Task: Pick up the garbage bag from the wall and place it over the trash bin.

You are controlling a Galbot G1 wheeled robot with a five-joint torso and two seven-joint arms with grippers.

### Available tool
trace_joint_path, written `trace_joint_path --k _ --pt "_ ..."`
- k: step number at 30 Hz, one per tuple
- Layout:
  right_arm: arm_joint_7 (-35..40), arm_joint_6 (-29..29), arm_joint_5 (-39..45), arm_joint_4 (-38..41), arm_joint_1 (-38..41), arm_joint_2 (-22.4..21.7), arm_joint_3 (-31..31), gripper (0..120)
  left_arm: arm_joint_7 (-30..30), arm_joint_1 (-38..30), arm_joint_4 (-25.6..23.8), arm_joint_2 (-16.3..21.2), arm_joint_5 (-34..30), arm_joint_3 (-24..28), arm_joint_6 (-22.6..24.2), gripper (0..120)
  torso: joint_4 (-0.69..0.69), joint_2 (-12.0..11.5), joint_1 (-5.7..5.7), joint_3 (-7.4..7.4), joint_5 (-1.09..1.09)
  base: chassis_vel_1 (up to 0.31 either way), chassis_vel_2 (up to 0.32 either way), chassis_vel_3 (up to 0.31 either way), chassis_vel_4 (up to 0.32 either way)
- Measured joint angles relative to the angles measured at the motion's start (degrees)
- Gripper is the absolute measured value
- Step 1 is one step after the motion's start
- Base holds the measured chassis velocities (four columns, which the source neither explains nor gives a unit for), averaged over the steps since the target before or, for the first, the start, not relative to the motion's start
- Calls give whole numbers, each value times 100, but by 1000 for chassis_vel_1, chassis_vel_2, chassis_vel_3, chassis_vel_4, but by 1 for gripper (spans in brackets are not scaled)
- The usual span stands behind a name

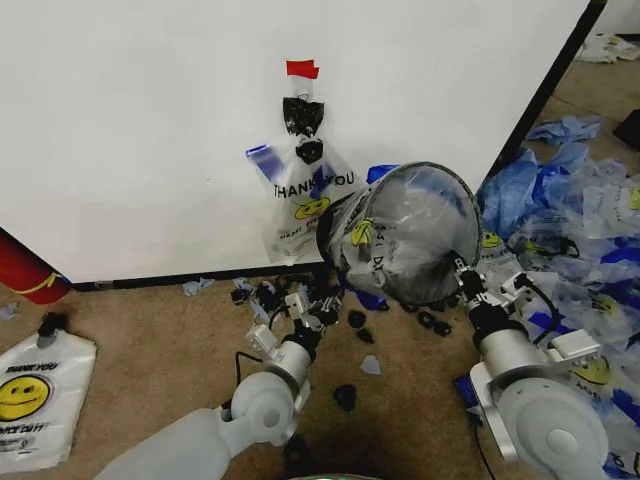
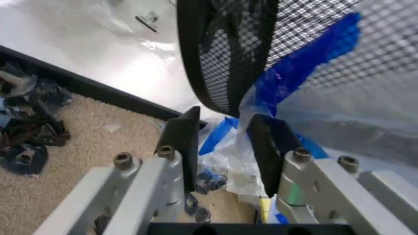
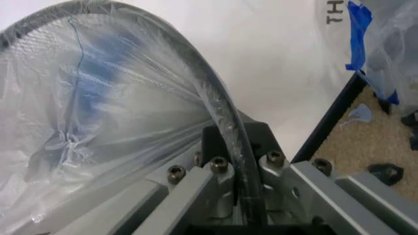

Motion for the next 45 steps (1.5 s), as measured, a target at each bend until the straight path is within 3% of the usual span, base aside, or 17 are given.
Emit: trace_joint_path --k 5,10,12,18,22,27,34,39,45 --pt "-169 77 -179 -292 102 -12 -62 0 166 268 -557 345 -47 -74 171 46 0 0 0 0 3 0 0 0 0" --pt "-495 302 -1105 -904 326 -13 -150 0 170 922 -1085 814 111 -287 331 68 3 0 0 0 2 0 0 0 0" --pt "-515 321 -1267 -1000 331 -14 -171 0 161 1025 -1121 855 147 -349 330 71 2 0 0 0 2 0 0 0 0" --pt "-858 659 -3038 -1818 298 -125 -508 0 32 1753 -1849 1175 129 -1391 405 96 2 0 0 0 6 0 0 0 0" --pt "-893 727 -3519 -1938 301 -221 -573 0 -32 1638 -2304 1195 -161 -1605 555 100 2 0 0 0 1 0 0 0 0" --pt "-993 831 -3851 -2017 304 -349 -588 0 -94 1026 -2417 1035 -446 -1345 712 99 -1 0 0 0 2 0 0 0 0" --pt "-1009 880 -3989 -2043 264 -401 -614 0 -133 271 -1995 641 -540 -342 799 98 1 0 0 1 2 0 0 0 0" --pt "-1056 961 -4483 -2272 230 -413 -609 0 -474 -740 -1657 187 -785 368 831 97 1 0 0 1 4 0 0 0 0" --pt "-1048 1070 -5102 -2586 293 -363 -615 0 -651 -1502 -1295 -123 -1035 785 811 93 2 0 0 1 4 0 0 0 0"
